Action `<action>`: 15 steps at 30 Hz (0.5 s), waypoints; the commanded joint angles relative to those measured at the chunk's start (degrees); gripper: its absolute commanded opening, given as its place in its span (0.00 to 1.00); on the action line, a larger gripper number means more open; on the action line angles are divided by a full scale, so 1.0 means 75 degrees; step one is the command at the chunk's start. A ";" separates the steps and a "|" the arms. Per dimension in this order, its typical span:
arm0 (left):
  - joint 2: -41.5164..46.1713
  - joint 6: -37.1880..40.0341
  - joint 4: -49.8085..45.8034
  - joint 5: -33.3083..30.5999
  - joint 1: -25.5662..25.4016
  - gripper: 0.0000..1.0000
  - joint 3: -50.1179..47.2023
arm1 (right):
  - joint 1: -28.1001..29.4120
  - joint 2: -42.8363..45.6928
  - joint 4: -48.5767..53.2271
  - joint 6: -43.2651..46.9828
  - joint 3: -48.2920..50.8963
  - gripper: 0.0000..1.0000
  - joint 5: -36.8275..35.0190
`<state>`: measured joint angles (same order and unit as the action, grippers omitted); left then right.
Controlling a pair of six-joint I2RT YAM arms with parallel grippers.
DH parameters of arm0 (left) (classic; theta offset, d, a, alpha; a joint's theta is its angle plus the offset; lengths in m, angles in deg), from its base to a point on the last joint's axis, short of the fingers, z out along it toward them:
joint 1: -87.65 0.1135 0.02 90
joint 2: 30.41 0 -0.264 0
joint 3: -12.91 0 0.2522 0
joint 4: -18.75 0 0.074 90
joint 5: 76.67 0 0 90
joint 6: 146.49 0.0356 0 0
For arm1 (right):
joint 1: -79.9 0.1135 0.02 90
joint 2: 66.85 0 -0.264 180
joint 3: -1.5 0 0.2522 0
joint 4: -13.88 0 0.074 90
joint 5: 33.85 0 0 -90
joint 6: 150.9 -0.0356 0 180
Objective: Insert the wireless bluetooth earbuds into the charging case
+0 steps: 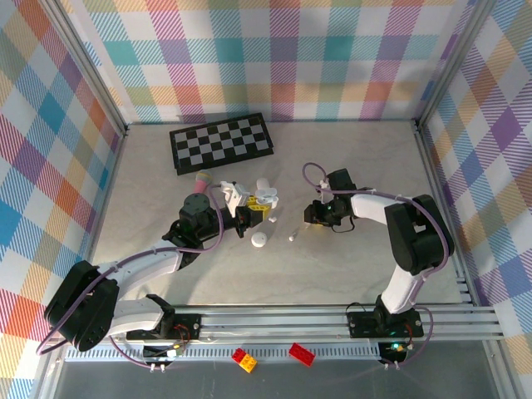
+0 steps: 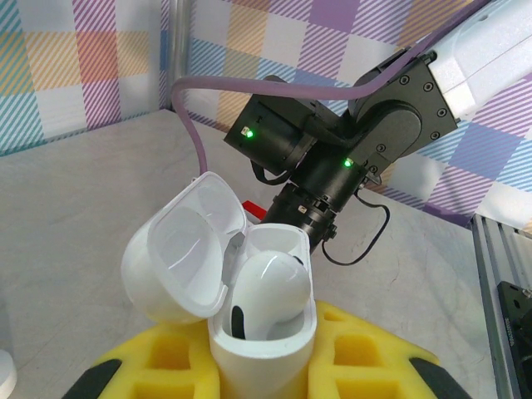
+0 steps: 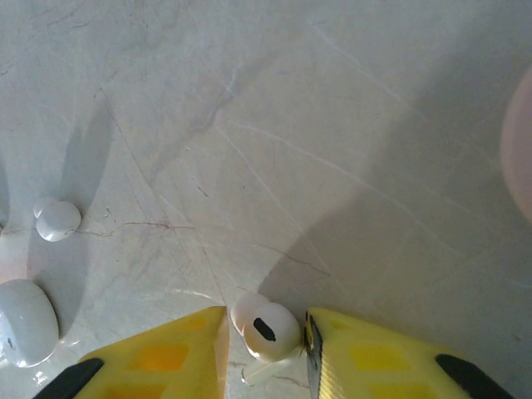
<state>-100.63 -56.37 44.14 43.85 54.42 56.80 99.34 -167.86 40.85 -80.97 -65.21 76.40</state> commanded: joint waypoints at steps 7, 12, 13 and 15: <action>0.0118 0.0148 0.0211 0.0126 0.0048 0.04 -0.0090 | -0.0050 -0.0272 0.0169 0.0293 0.0051 0.27 -0.0163; 0.0097 0.0141 0.0240 0.0137 0.0048 0.04 -0.0080 | -0.0057 -0.0351 0.0221 0.0321 0.0069 0.25 -0.0169; 0.0110 0.0142 0.0226 0.0126 0.0048 0.04 -0.0080 | -0.0056 -0.0311 0.0192 0.0310 0.0089 0.25 -0.0179; 0.0102 0.0139 0.0221 0.0126 0.0048 0.04 -0.0080 | -0.0050 -0.0140 0.0065 0.0311 0.0183 0.23 -0.0214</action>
<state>-100.63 -56.24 44.17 43.85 54.42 56.80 99.06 -168.28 40.85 -79.73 -65.21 76.55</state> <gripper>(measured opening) 0.186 0.237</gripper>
